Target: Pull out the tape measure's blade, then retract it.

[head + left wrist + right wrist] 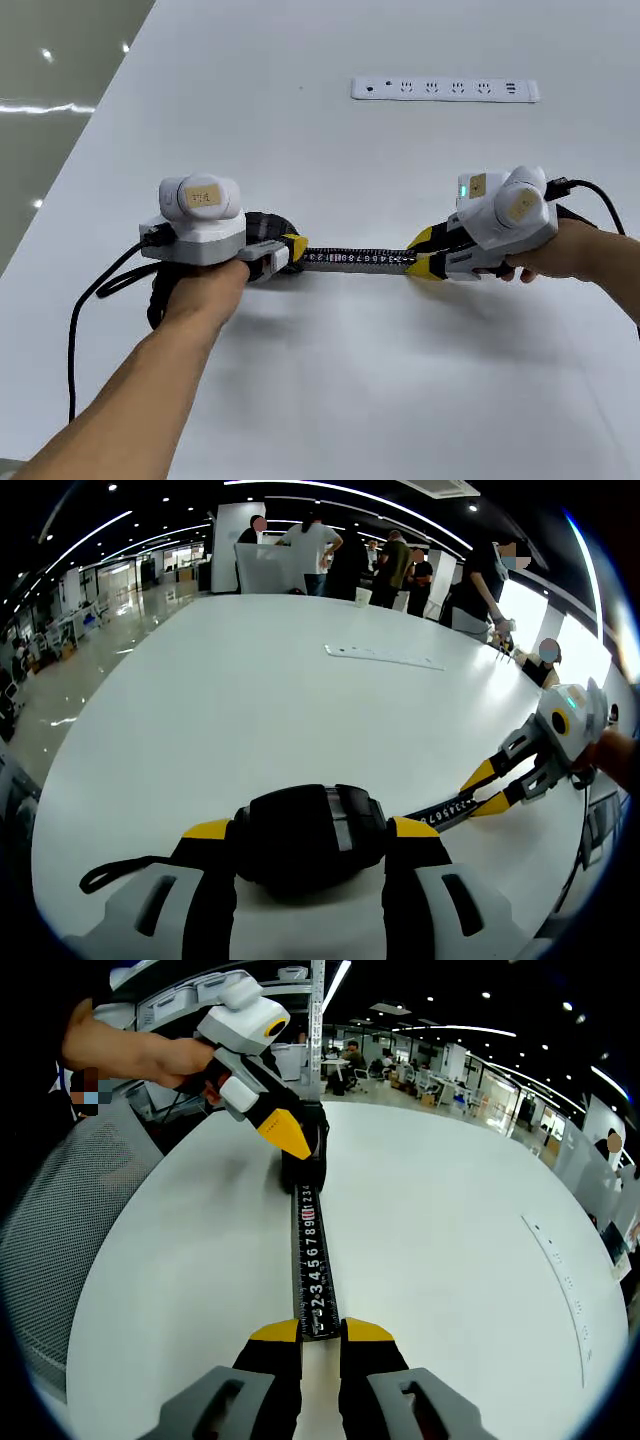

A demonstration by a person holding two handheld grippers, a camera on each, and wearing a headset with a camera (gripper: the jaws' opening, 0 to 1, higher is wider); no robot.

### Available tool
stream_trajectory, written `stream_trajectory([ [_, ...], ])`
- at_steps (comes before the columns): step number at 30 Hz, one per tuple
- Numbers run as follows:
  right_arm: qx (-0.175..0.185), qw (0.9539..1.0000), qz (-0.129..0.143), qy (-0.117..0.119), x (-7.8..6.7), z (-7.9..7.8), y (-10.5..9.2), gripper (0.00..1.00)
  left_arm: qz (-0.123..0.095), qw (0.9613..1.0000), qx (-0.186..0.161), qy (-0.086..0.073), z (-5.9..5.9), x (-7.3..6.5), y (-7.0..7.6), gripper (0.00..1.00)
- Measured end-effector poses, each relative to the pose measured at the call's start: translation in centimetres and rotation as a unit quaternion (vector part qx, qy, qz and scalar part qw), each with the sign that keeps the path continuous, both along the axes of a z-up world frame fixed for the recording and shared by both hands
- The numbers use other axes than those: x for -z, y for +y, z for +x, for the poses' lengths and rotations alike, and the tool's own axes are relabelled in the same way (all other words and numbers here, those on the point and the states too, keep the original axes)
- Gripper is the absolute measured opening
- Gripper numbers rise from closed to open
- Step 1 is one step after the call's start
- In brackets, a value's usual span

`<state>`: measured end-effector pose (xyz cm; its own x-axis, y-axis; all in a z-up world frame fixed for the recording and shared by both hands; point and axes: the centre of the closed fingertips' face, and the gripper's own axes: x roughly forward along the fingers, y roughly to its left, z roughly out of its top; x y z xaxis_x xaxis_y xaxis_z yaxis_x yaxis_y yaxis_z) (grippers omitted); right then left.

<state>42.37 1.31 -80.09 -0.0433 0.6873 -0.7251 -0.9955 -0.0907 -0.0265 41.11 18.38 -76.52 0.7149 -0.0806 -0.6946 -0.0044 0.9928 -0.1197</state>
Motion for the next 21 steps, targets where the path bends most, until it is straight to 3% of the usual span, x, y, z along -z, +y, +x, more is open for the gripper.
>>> stream_trajectory([
  [21, -0.003, 1.0000, 0.007, -0.003, 0.0, 0.1, 1.7, 0.10, -0.007, 1.0000, -0.001, 0.003, 0.0, 0.1, 0.1, 0.54],
])
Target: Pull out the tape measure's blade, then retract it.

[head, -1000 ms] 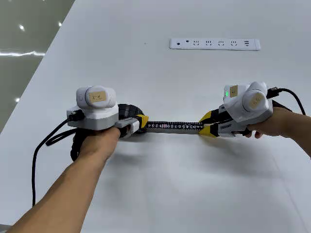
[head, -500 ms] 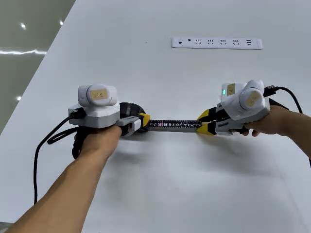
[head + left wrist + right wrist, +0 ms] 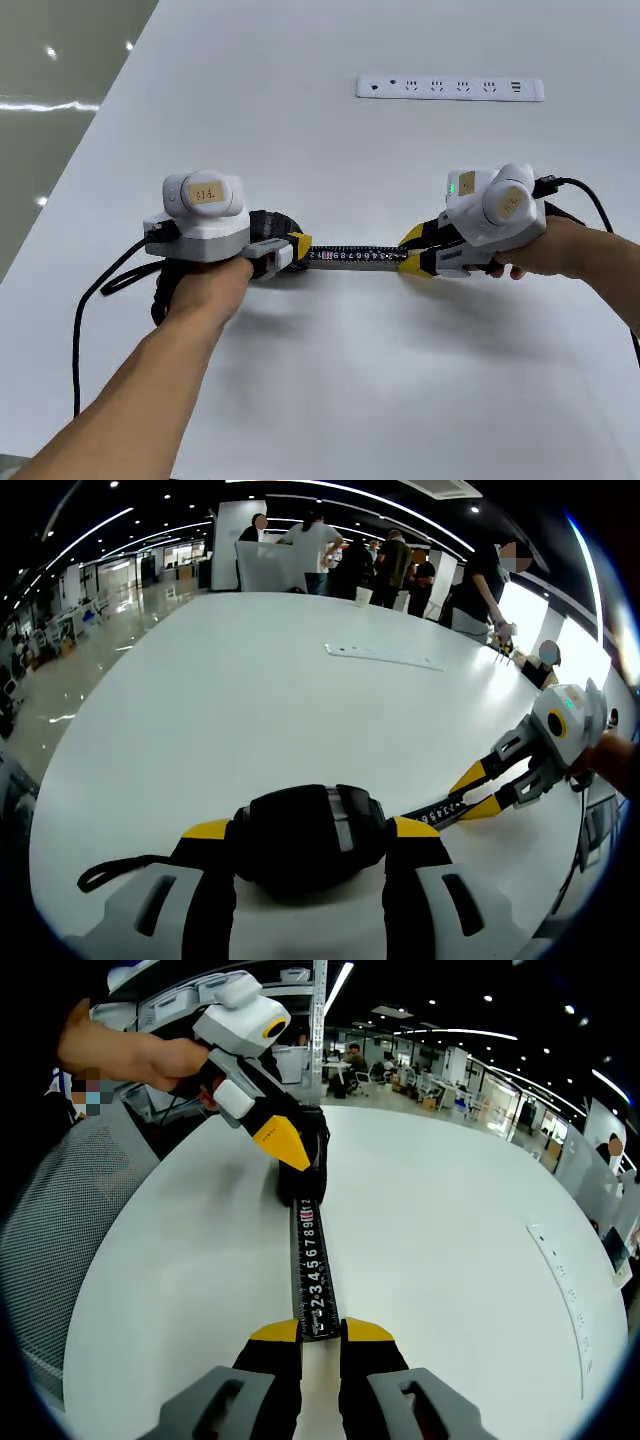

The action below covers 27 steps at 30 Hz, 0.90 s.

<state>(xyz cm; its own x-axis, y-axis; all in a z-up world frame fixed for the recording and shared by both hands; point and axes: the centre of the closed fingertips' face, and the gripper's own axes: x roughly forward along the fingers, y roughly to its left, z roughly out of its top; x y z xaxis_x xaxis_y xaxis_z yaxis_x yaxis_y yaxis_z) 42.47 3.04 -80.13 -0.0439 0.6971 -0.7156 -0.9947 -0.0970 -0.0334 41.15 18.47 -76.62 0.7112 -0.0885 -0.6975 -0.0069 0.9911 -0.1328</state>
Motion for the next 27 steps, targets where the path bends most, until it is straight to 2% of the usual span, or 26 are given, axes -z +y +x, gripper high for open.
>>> stream_trajectory([
  [12, -0.001, 1.0000, 0.005, 0.001, 0.1, 0.0, 0.9, 0.10, -0.001, 1.0000, -0.001, 0.000, 0.0, 0.0, 0.0, 0.54],
  [27, -0.005, 0.9999, 0.011, 0.006, -0.1, -0.9, 2.5, 0.10, -0.006, 0.9999, 0.009, 0.000, 0.0, 0.0, 0.0, 0.54],
])
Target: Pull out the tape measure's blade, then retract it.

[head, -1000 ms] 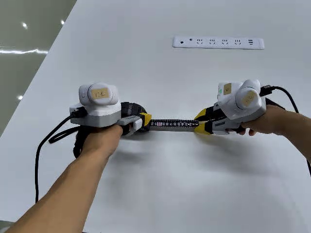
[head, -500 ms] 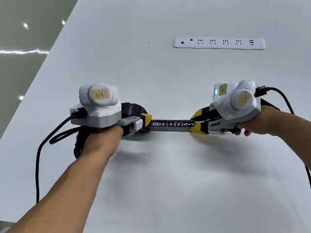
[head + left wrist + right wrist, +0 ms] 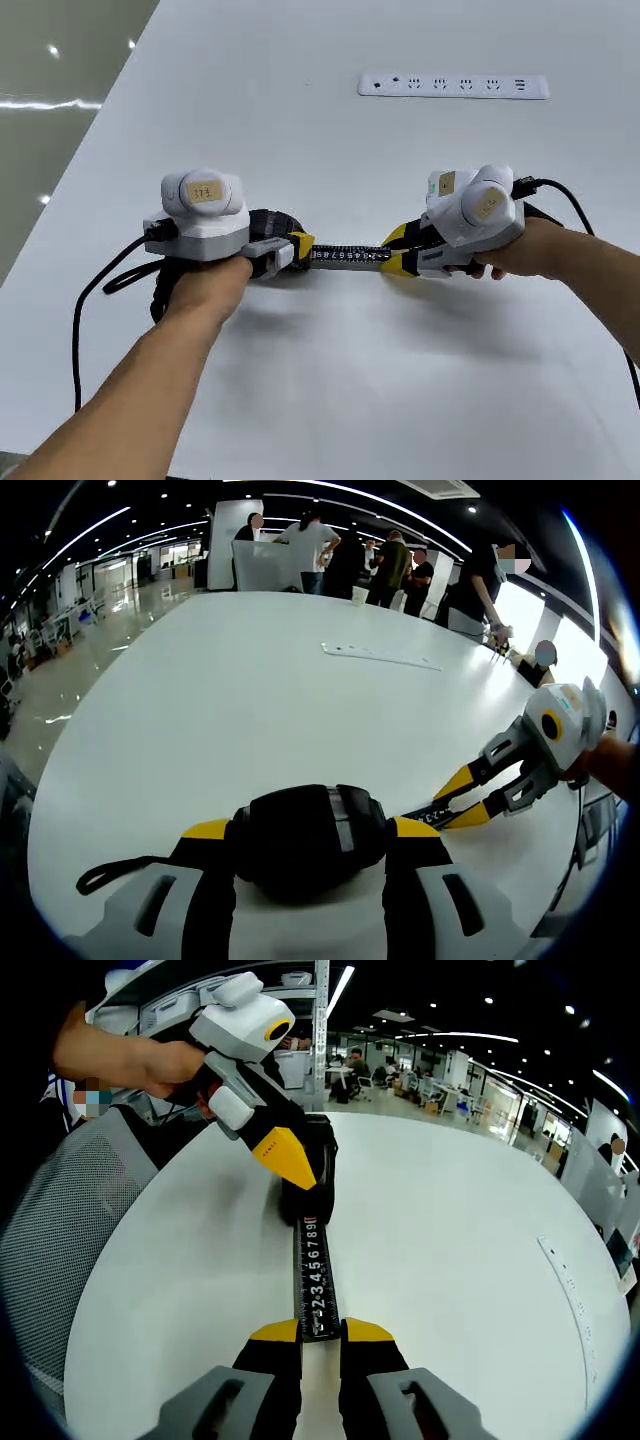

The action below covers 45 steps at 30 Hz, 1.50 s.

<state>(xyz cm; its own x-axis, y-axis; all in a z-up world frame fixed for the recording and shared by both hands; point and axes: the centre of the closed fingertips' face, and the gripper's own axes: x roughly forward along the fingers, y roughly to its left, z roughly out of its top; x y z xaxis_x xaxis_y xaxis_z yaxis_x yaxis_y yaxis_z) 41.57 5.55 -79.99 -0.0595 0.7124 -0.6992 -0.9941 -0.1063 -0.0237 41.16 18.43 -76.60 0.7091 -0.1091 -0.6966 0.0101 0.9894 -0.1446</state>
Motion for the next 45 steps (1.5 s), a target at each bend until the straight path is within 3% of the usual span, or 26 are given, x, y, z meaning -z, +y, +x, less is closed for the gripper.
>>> stream_trajectory([
  [21, -0.008, 0.9998, 0.014, 0.007, 0.1, -0.8, 3.0, 0.10, -0.008, 0.9999, 0.009, 0.000, 0.0, 0.1, 0.0, 0.54],
  [45, -0.014, 0.9997, 0.019, -0.001, 0.4, -0.9, 5.0, 0.10, -0.012, 0.9998, 0.014, 0.002, -0.1, 0.2, 0.0, 0.55],
])
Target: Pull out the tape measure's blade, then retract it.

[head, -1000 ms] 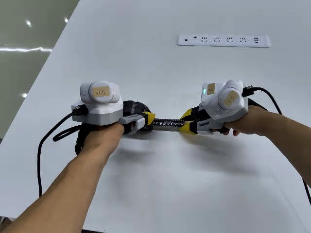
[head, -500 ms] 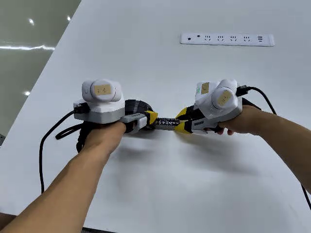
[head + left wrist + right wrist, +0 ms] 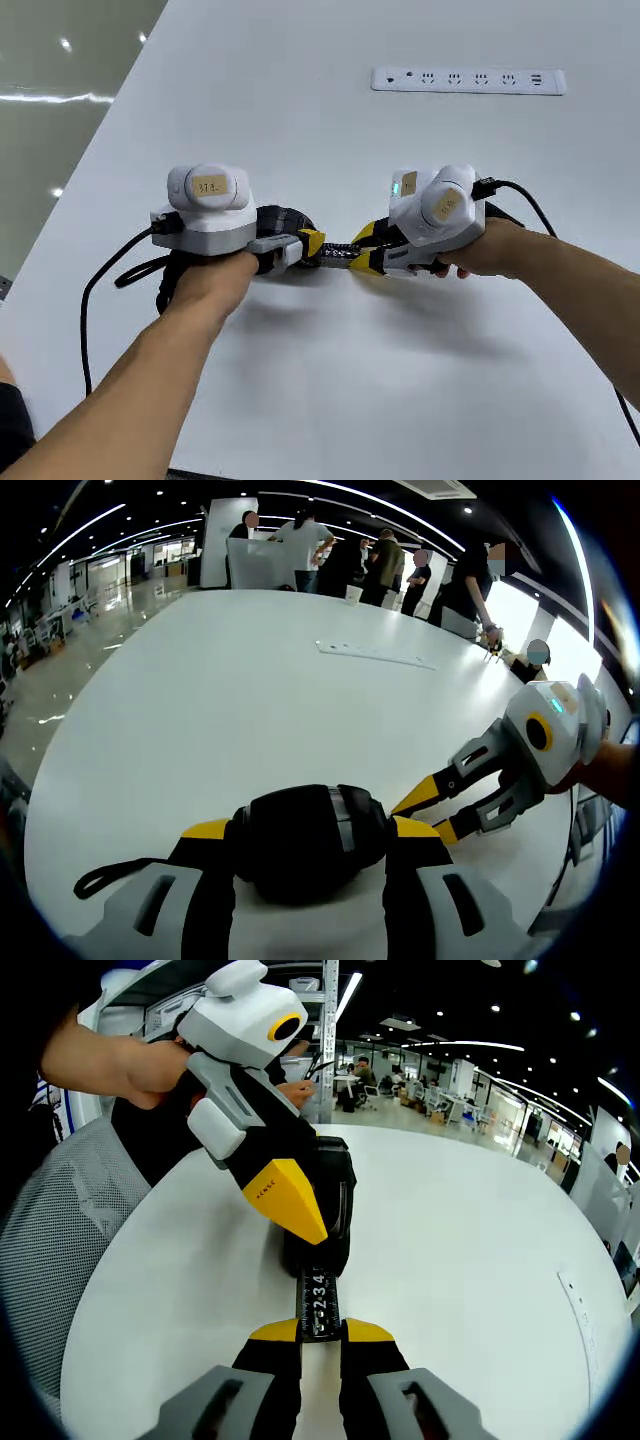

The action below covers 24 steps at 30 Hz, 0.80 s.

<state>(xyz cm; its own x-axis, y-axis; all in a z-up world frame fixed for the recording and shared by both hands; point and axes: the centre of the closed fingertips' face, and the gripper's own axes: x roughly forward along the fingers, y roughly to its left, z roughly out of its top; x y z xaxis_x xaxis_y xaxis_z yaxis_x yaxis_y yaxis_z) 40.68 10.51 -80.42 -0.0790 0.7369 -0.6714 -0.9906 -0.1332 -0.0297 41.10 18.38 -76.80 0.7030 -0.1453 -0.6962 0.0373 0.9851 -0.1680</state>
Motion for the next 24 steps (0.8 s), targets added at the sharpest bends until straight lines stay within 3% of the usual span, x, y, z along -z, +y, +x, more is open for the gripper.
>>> stream_trajectory([
  [24, -0.008, 0.9999, 0.002, -0.006, -0.1, -0.5, 2.6, 0.11, -0.008, 1.0000, 0.003, 0.002, 0.0, 0.0, 0.1, 0.55],
])
